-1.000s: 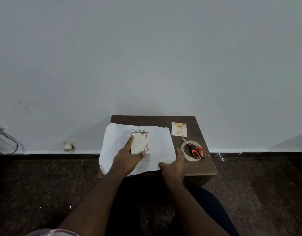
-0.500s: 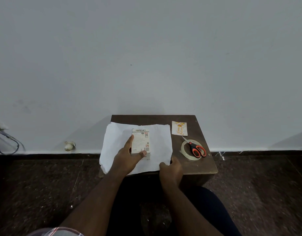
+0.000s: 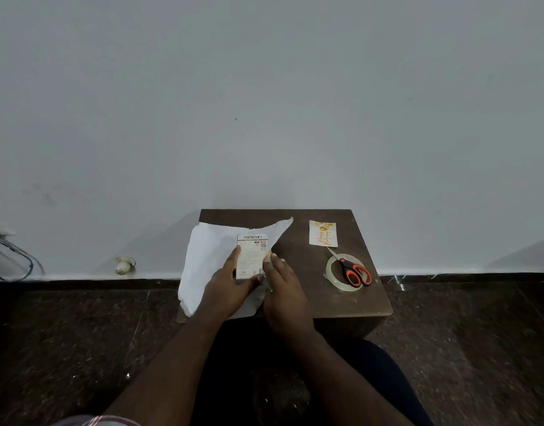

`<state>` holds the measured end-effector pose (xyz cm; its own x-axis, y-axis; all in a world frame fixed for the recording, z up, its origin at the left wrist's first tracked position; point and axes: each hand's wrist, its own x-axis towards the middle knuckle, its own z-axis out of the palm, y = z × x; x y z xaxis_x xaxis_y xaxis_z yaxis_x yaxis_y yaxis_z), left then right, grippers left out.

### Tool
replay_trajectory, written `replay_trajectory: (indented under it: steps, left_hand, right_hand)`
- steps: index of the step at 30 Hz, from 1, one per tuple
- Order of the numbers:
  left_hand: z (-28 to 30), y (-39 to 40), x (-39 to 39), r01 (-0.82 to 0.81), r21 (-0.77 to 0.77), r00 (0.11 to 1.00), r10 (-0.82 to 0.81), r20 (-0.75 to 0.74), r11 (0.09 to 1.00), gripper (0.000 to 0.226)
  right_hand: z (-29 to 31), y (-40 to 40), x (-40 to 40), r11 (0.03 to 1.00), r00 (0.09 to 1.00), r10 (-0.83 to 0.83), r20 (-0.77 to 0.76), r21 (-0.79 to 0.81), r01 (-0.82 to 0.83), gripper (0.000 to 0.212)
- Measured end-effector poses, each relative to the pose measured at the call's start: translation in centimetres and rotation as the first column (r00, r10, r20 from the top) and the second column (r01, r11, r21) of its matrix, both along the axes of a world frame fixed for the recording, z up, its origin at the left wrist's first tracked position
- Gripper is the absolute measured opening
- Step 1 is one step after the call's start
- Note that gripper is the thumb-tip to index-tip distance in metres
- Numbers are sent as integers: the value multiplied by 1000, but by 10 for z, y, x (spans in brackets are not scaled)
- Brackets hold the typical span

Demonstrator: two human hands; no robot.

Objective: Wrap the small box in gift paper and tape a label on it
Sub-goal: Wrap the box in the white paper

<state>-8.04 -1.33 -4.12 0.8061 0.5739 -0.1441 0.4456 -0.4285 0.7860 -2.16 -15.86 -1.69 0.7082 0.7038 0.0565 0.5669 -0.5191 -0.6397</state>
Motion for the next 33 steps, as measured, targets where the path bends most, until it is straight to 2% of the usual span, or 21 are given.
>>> replay_trajectory:
  steps: [2, 5, 7, 9, 10, 11, 15, 18, 20, 23, 26, 30, 33]
  left_hand:
    - [0, 0, 0, -9, -3, 1000, 9, -1, 1000, 87]
    - [0, 0, 0, -13, -9, 1000, 13, -13, 1000, 87]
    - [2, 1, 0, -18, -27, 1000, 18, -15, 999, 89]
    - [2, 2, 1, -16, -24, 1000, 15, -22, 1000, 91]
    - [2, 3, 1, -12, -20, 1000, 11, -25, 1000, 91]
    - [1, 3, 0, -7, -18, 1000, 6, -28, 1000, 92]
    - [1, 3, 1, -22, -59, 999, 20, -35, 998, 91]
    - [1, 2, 2, -54, -89, 998, 51, -41, 995, 90]
    - [2, 1, 3, -57, -82, 998, 54, -40, 995, 91]
    - [2, 2, 4, -45, -53, 998, 43, -52, 998, 88]
    - [4, 2, 4, -27, -20, 998, 26, -51, 999, 81]
    - [4, 6, 2, -29, -55, 998, 25, -62, 998, 76]
    - [3, 11, -2, 56, -126, 998, -57, -2, 990, 75]
  right_hand:
    - [8, 1, -1, 985, 984, -102, -146, 121, 120, 54]
    - [24, 8, 2, 920, 892, -176, -417, 252, 299, 52]
    - [37, 16, 16, 875, 803, -232, -549, 242, 419, 57]
    - [45, 26, 37, 853, 753, -310, -581, 180, 490, 31]
    - [49, 30, 45, 861, 759, -342, -554, 139, 489, 23]
    - [51, 34, 53, 883, 791, -363, -493, 89, 461, 25]
    - [62, 47, 70, 939, 939, -324, -114, -162, 304, 4]
    - [66, 58, 64, 952, 980, -170, 101, -240, 190, 18]
    - [62, 63, 55, 959, 984, -106, 142, -248, 139, 26]
    - [53, 72, 44, 959, 980, -37, 196, -268, 90, 24]
    - [47, 77, 33, 958, 973, 38, 229, -284, 29, 36]
    - [37, 72, 35, 950, 982, 90, 165, -310, -35, 28]
    - [30, 66, 39, 962, 991, 69, 112, -270, -37, 33]
